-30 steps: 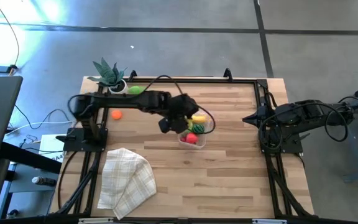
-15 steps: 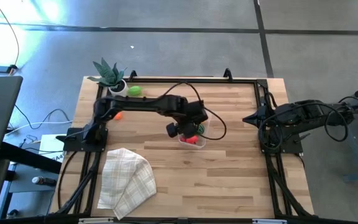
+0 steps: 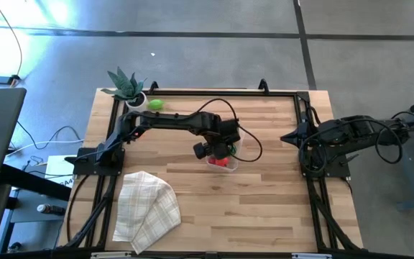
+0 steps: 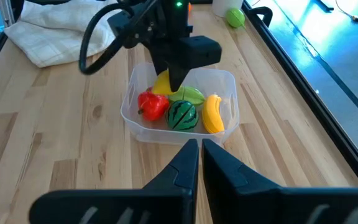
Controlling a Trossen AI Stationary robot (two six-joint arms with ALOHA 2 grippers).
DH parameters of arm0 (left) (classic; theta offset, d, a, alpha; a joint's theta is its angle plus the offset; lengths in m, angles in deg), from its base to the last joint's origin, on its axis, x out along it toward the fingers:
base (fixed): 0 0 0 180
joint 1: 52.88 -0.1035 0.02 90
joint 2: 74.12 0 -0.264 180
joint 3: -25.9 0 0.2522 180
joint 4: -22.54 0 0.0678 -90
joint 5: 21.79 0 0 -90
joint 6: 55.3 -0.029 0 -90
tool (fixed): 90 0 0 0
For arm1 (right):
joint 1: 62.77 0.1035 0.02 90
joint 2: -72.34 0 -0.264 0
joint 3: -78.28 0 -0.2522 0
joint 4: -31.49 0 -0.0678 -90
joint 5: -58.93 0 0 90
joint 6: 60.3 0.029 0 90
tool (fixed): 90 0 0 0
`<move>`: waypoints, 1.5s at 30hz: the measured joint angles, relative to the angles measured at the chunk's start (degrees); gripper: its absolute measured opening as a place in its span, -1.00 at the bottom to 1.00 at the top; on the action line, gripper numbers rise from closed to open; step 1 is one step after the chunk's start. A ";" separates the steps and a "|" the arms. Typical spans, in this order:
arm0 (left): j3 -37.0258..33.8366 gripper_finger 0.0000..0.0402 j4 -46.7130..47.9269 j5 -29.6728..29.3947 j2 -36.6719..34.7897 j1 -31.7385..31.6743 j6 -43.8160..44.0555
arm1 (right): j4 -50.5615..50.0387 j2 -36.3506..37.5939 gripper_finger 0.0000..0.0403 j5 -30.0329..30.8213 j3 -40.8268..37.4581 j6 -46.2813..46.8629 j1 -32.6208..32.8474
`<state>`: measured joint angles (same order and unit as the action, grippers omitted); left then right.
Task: Pick and placing Produce into tupperware
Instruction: Put the lemon into the transparent bin
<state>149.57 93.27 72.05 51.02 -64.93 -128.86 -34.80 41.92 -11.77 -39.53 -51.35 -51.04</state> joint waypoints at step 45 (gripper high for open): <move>-1.77 0.02 -1.62 -0.45 0.76 -0.70 -1.64 | 0.02 0.00 -0.94 0.00 -0.01 0.00 0.01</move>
<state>147.80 91.65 71.61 51.79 -65.63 -130.50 -34.78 41.92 -11.77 -39.54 -51.35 -51.03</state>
